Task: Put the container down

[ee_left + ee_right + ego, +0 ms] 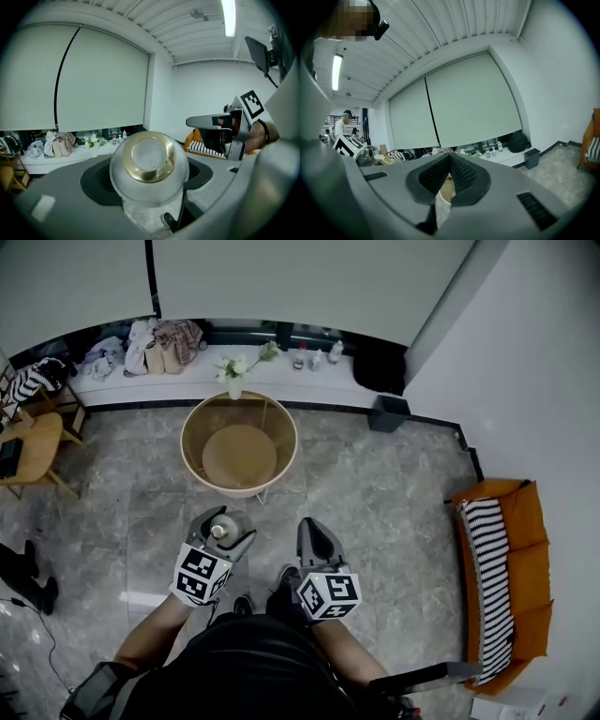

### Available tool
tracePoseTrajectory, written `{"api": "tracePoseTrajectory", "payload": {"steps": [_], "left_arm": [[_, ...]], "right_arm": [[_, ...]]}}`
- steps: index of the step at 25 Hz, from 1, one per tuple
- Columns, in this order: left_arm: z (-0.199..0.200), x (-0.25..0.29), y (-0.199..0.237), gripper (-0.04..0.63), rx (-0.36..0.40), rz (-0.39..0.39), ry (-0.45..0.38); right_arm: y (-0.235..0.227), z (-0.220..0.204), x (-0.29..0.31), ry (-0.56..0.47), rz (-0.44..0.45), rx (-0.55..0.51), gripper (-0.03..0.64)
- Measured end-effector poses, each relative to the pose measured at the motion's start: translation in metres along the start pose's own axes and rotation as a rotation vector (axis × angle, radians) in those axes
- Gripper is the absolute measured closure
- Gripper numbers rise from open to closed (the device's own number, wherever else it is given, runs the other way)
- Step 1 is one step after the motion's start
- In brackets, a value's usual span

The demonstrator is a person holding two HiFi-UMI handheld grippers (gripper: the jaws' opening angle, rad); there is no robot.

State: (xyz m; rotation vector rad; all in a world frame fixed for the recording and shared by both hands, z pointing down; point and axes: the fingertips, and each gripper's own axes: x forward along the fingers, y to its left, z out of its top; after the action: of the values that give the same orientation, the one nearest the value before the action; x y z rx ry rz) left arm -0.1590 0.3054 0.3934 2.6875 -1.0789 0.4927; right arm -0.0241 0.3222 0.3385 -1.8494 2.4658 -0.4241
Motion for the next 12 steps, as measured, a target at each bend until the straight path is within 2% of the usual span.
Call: {"api": "tracePoseTrajectory", "payload": {"steps": [6, 12], "left_arm": [[-0.003, 0.028, 0.007, 0.255, -0.003, -0.007, 0.029], [0.011, 0.063, 0.013, 0.255, 0.005, -0.010, 0.036]], "right_arm": [[-0.019, -0.003, 0.023, 0.008, 0.006, 0.022, 0.615], [-0.049, 0.003, 0.059, 0.006, 0.029, 0.052, 0.615]]}}
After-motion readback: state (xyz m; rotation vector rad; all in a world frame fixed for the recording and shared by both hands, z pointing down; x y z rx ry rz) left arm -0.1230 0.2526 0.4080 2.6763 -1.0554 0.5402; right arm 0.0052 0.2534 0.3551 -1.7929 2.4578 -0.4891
